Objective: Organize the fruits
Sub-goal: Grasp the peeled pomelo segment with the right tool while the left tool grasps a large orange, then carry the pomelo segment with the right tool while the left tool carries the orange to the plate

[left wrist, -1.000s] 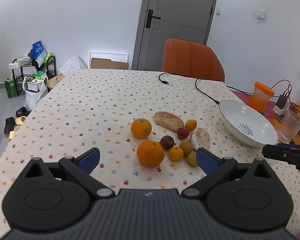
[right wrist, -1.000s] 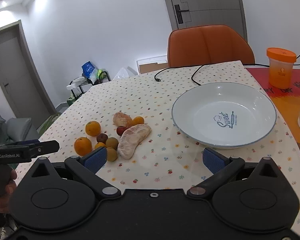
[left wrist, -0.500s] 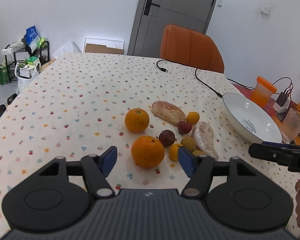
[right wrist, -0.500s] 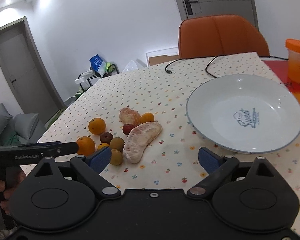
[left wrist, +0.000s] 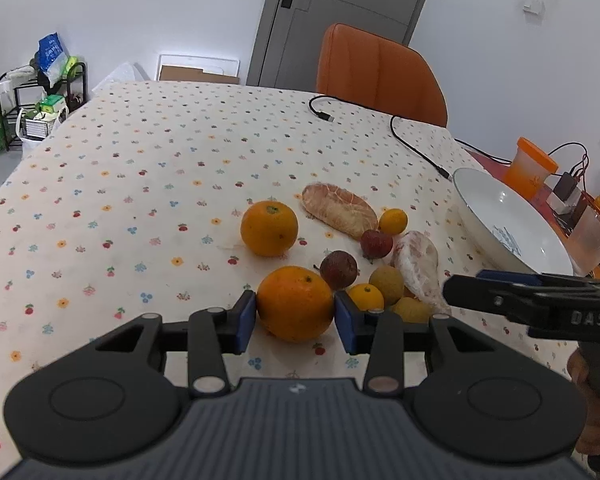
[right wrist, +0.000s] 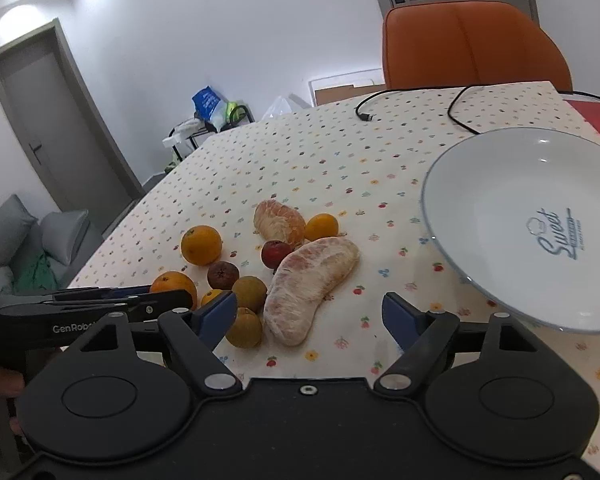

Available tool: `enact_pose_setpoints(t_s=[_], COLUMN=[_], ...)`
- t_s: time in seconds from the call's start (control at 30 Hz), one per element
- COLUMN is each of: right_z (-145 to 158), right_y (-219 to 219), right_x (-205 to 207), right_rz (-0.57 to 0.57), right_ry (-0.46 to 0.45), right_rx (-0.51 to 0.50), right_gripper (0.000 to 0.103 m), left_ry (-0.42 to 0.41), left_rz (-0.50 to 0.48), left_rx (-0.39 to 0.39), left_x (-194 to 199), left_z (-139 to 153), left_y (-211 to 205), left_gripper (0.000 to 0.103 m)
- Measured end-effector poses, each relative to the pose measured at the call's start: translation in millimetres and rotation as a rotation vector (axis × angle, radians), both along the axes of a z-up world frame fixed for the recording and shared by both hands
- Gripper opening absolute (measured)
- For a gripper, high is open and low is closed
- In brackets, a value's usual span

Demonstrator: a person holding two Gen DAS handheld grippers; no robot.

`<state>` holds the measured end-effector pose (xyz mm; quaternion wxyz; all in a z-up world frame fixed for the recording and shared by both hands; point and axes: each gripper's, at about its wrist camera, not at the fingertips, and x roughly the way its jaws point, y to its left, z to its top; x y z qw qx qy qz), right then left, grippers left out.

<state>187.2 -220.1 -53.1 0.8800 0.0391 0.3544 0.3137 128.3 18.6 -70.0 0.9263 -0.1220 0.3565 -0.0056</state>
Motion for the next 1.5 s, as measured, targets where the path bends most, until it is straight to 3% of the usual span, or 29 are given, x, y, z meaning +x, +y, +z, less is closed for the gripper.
enact_pose_setpoints(t_s=[0.37, 0.83, 0.9, 1.0, 1.5], right_z=[-9, -12, -13, -12, 13], right_y=[17, 45, 45, 40, 3], right_x=[21, 25, 24, 24, 10], right_rz=[-0.002, 0.019, -0.003, -0.022, -0.030], right_ry=[0.026, -0.050, -0.071, -0.065, -0.104], right_rx=[-0.024, -0.121, -0.137, -0.114, -0.015], right_gripper=[0.058, 0.060, 0.047, 0.042, 0.041], left_ry=[-0.005, -0.024, -0.030, -0.043, -0.097], left_rz=[0.065, 0.116, 0.118, 0.115, 0.063], left_rx=[0.023, 0.013, 0.013, 0.013, 0.013], left_x=[-3, -13, -16, -20, -7], left_z=[1, 2, 3, 6, 22], left_y=[17, 30, 30, 28, -4], left_gripper=[0.041, 0.041, 0.041, 0.041, 0.041])
